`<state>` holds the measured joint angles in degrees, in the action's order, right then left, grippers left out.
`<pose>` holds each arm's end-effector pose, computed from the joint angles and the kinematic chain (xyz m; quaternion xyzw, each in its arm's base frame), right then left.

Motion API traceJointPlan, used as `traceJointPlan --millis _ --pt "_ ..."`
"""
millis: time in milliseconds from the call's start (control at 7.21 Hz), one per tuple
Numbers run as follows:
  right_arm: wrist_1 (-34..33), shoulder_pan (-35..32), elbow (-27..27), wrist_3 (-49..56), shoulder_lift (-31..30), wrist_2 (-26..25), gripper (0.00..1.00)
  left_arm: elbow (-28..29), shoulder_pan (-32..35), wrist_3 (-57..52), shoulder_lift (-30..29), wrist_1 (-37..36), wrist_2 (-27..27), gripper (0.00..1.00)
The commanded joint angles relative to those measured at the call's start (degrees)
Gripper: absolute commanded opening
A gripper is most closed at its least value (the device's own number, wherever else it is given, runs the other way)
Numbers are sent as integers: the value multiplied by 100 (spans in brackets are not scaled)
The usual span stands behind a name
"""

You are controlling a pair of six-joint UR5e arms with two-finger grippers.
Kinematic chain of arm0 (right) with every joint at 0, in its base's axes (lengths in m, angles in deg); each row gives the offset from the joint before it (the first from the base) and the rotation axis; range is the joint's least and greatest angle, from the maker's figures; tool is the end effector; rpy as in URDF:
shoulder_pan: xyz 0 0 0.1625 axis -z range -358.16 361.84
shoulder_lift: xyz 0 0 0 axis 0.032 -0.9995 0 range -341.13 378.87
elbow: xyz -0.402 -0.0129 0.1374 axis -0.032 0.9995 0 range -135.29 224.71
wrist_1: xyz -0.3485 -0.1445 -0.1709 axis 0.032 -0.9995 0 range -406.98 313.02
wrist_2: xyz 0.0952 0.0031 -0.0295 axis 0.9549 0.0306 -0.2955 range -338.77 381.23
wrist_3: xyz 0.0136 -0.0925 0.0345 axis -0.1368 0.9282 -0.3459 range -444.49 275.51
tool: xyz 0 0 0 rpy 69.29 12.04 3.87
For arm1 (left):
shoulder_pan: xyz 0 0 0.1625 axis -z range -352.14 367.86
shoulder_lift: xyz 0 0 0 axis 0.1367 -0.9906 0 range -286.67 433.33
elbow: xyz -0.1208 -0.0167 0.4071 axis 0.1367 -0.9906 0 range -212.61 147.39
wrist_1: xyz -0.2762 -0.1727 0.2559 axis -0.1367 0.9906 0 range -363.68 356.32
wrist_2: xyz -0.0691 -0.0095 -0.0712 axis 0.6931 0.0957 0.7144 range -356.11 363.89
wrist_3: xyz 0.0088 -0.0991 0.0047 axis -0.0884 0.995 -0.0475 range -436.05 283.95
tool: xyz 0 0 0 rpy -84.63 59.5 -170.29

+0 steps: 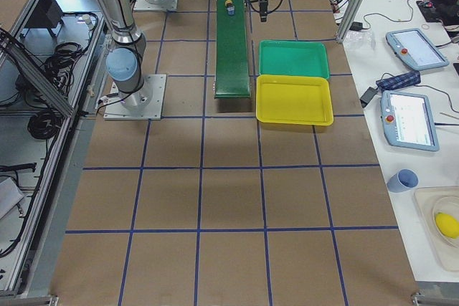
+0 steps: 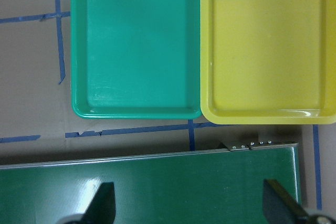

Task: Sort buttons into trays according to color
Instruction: 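Return the left gripper to the pile and grasp a green-capped button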

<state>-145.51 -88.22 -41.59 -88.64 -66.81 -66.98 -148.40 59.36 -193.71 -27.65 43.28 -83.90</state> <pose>0.1369 -0.5365 0.4972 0.0346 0.9969 -0.0685 0.0181 0.2070 -0.4806 0.2568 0.6369 0.7687 -0.0301 0.0495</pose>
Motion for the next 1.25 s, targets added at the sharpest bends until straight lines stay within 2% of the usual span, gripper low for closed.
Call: traceJointPlan --millis 0,277,554,1109 --pt "-34 101 16 2 43 -57 100 196 -44 -258 -622 -634 -1 100" --pt "19 58 7 2 -27 -74 100 224 -35 -301 -1010 -1019 8 100" --pt "19 50 25 -15 -54 -83 100 58 -35 -197 -1143 -1066 17 100" --pt "19 14 33 -94 -106 5 100 -172 0 -179 -941 -969 -36 100"
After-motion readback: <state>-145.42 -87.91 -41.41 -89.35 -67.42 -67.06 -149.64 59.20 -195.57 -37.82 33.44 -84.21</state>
